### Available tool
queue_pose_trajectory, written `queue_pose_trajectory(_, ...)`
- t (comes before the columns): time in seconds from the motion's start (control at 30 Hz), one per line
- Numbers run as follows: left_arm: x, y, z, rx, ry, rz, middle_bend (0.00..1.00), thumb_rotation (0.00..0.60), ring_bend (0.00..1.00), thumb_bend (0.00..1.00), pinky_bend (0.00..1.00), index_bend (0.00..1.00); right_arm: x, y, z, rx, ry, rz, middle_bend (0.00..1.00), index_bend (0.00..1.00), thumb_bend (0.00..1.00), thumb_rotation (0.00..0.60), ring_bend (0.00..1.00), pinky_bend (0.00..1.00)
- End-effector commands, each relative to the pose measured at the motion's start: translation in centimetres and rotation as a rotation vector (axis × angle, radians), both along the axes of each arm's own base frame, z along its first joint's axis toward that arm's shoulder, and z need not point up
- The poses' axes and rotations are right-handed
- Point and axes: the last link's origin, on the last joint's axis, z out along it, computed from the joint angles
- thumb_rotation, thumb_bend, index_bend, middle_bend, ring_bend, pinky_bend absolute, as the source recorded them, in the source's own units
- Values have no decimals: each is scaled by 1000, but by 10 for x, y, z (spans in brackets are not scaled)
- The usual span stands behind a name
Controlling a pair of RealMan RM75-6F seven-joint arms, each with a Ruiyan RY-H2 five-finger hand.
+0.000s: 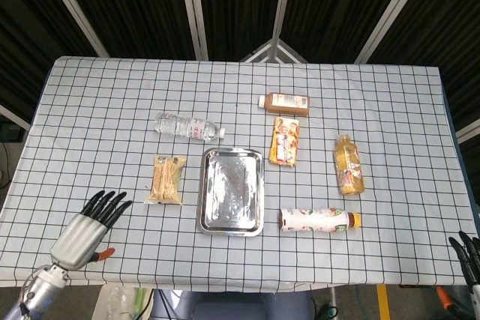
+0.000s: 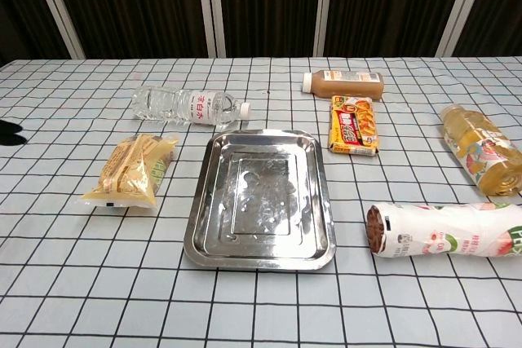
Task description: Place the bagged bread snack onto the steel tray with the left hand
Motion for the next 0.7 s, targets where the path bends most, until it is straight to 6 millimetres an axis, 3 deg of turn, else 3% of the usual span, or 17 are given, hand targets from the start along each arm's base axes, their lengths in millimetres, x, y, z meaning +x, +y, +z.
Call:
queue_pose_trajectory(0.03, 18, 53, -23, 14, 116, 11, 0, 600, 0, 8, 0, 0, -3, -12, -5, 5, 7, -28, 0, 0, 322, 600, 0, 0)
queue_pose_trajectory(0.17, 37, 97, -53, 0, 176, -11, 0, 600, 0, 8, 0, 0, -11, -26, -2, -7, 17, -89, 0, 0, 322, 600, 0, 0)
queue_pose_trajectory(0.47, 46, 134, -81, -15, 189, 14, 0, 600, 0, 8, 0, 0, -14, -33, -6, -4, 35, -131, 0, 0, 321, 600, 0, 0)
queue_pose_trajectory(0.7, 54, 145, -97, -33, 228, -4, 0, 600, 0, 9, 0, 0, -15, -36, -5, -11, 41, -145, 0, 0, 321, 600, 0, 0)
